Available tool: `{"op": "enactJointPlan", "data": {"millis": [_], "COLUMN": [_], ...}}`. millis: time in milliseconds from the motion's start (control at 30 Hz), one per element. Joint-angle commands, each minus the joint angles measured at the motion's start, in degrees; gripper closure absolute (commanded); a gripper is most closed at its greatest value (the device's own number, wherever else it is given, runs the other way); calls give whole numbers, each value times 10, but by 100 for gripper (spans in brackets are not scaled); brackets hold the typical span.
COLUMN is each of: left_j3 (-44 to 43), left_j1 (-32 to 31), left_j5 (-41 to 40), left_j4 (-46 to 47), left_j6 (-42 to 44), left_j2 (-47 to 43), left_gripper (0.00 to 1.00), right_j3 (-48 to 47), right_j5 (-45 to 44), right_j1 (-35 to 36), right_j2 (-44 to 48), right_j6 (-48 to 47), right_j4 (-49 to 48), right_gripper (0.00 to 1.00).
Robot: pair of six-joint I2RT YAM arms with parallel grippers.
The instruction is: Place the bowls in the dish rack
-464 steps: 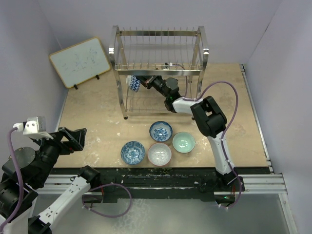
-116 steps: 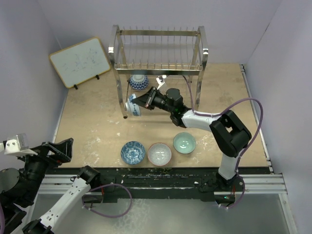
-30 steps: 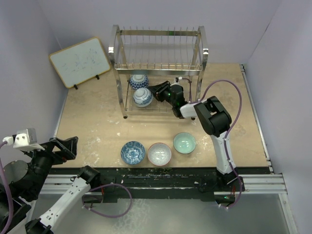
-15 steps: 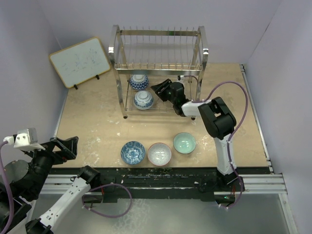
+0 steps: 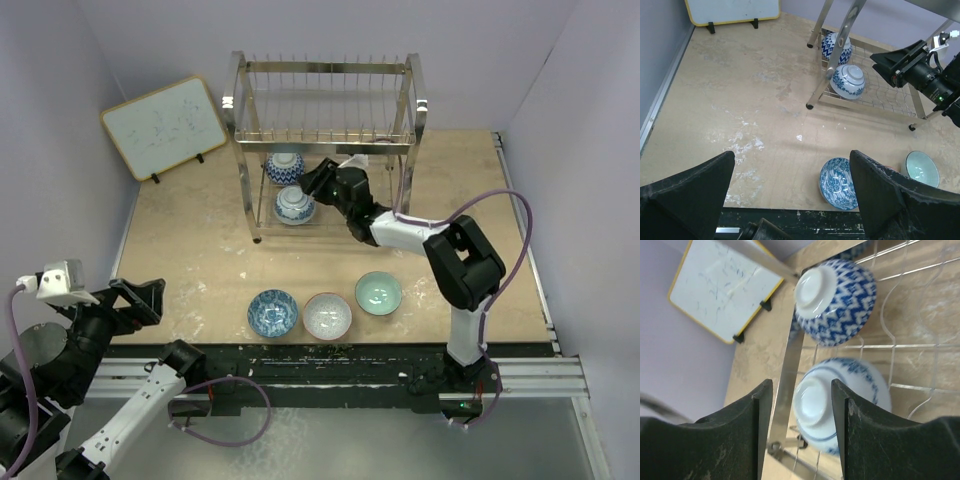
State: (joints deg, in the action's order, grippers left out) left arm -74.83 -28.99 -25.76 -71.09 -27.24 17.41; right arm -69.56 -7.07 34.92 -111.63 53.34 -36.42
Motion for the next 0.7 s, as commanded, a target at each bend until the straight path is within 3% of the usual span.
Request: {"op": "enactJointPlan", "data": {"millis": [0,167,667], "left_j3": [7,14,20], "left_j1": [2,2,2], "left_j5": [8,10,7], "left_j4": [29,34,32], "left_j6": [9,10,6], "left_j2": [9,13,12], "left_gripper": [1,1,1], "right_j3": [14,14,-17], "right_j5": [-72,-83,88], "right_j1": [42,86,91], "right_j2": [50,74,16], "right_j6": [-90,-152,-171], "right_j4": [38,62,37], "right_gripper": [47,48,48]}}
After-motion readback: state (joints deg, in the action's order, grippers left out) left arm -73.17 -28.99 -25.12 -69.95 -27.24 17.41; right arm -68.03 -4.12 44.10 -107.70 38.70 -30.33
